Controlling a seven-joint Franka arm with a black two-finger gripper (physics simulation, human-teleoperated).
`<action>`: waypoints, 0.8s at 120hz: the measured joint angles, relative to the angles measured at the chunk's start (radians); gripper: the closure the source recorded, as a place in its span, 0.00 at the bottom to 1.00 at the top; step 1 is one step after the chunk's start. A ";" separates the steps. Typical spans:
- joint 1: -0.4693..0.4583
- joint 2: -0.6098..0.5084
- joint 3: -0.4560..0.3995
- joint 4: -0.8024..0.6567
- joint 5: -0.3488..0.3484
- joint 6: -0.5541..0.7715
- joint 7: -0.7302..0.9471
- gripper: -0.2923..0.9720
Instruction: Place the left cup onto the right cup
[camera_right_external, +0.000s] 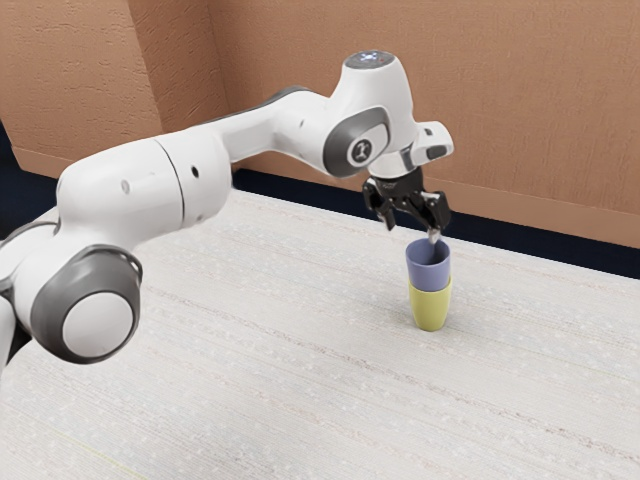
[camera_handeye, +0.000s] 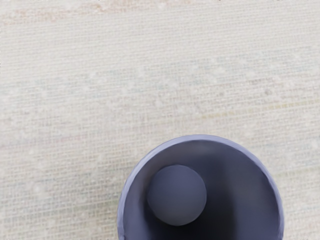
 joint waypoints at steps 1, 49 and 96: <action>0.000 -0.002 0.000 -0.001 0.000 0.000 0.000 0.26; 0.000 -0.155 0.023 -0.085 -0.001 -0.064 0.002 0.24; 0.000 -0.403 0.115 -0.236 -0.001 -0.216 0.031 0.24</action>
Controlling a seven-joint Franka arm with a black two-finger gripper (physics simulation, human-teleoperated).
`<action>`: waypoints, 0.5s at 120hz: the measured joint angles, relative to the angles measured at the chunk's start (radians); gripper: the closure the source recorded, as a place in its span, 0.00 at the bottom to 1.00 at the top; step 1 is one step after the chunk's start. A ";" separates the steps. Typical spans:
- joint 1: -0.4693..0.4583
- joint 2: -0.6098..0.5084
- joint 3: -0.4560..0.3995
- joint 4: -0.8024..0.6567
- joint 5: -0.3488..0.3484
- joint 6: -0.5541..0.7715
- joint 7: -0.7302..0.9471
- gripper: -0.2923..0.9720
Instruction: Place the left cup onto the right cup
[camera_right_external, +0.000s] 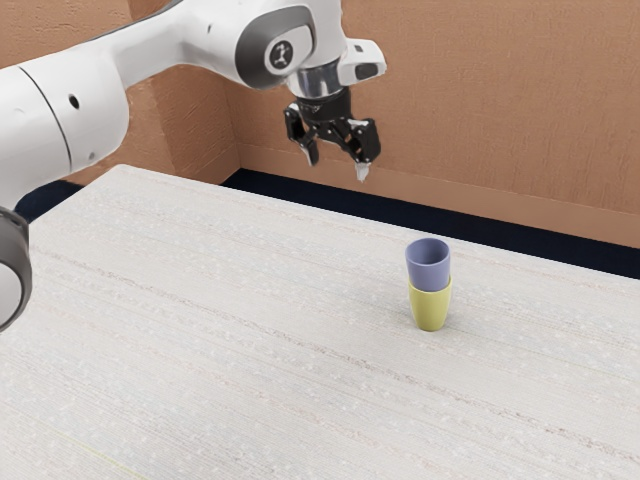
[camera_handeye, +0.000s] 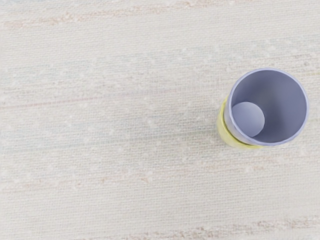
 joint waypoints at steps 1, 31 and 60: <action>0.000 -0.004 0.002 -0.003 0.000 -0.003 0.001 0.24; 0.018 -0.163 0.074 -0.140 -0.026 -0.082 0.042 0.23; 0.025 -0.296 0.124 -0.260 -0.039 -0.144 0.073 0.23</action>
